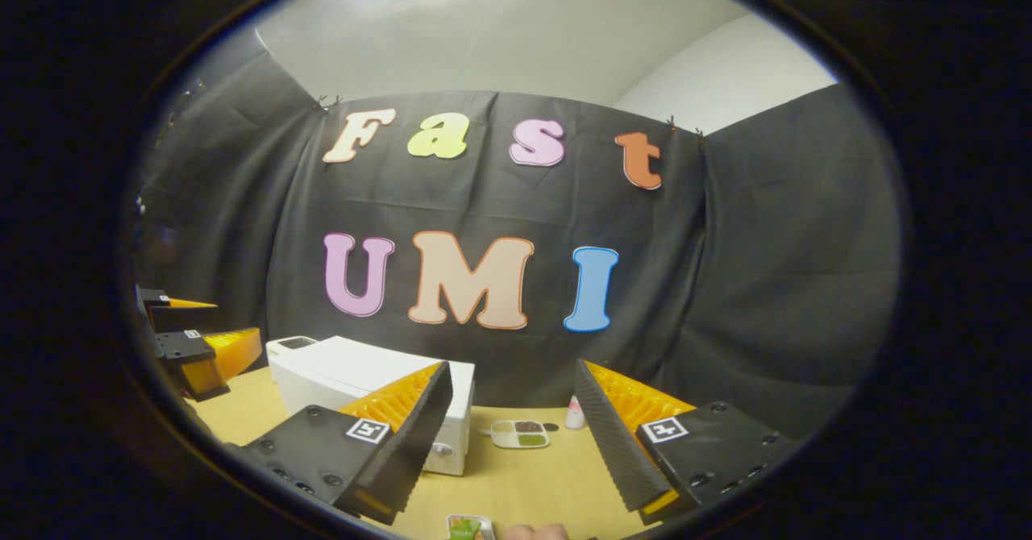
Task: Open the microwave oven with the left hand, put the food in, and close the microwave oven.
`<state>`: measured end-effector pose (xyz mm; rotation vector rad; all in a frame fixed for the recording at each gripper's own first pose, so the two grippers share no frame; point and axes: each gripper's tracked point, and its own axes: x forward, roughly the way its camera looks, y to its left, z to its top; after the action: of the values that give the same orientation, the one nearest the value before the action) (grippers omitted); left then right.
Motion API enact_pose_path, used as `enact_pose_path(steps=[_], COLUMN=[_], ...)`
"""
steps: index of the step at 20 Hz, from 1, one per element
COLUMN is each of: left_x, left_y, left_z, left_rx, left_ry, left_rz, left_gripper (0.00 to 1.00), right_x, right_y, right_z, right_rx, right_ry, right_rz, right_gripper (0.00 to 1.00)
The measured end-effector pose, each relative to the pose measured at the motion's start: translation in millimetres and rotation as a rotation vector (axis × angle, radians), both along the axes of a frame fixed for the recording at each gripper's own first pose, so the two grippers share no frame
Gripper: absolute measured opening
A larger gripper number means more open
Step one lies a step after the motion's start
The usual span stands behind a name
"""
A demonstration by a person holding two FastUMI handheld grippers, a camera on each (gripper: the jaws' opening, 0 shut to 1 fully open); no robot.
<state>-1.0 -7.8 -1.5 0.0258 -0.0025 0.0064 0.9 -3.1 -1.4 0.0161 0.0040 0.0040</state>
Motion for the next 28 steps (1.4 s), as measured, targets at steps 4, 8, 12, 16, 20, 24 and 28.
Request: enact_pose_path(steps=[4, 8, 12, 16, 20, 24, 28], left_x=[-2, -3, -1, 7, 18, 35, 54], left_y=[-1, 0, 0, -4, -11, -34, -52], left_z=[0, -1, -1, -22, -57, -87, -117], left_rx=[0.004, 0.009, 0.012, 0.017, -0.006, -0.004, -0.013], left_ry=[0.004, 0.007, 0.005, 0.029, 0.060, 0.056, 0.077], left_rz=[-0.002, 0.003, -0.001, -0.019, -0.056, -0.134, -0.180], left_gripper=[0.95, 0.95, 0.94, 0.95, 0.95, 0.95, 0.95], right_x=[0, 1, 1, 0, 1, 0, -8], right_y=[1, 1, -1, -5, -17, -33, -52], right_z=[-1, 1, 2, 0, 1, -10, -15], right_rx=[-0.001, 0.005, 0.012, 0.027, 0.007, -0.036, -0.105], right_ry=[0.000, -0.002, -0.003, 0.005, -0.018, -0.005, 0.010], right_rz=[0.003, 0.004, -0.001, -0.008, -0.032, -0.056, -0.084], right_gripper=[0.97, 0.97, 0.96, 0.97, 0.96, 0.96, 0.96])
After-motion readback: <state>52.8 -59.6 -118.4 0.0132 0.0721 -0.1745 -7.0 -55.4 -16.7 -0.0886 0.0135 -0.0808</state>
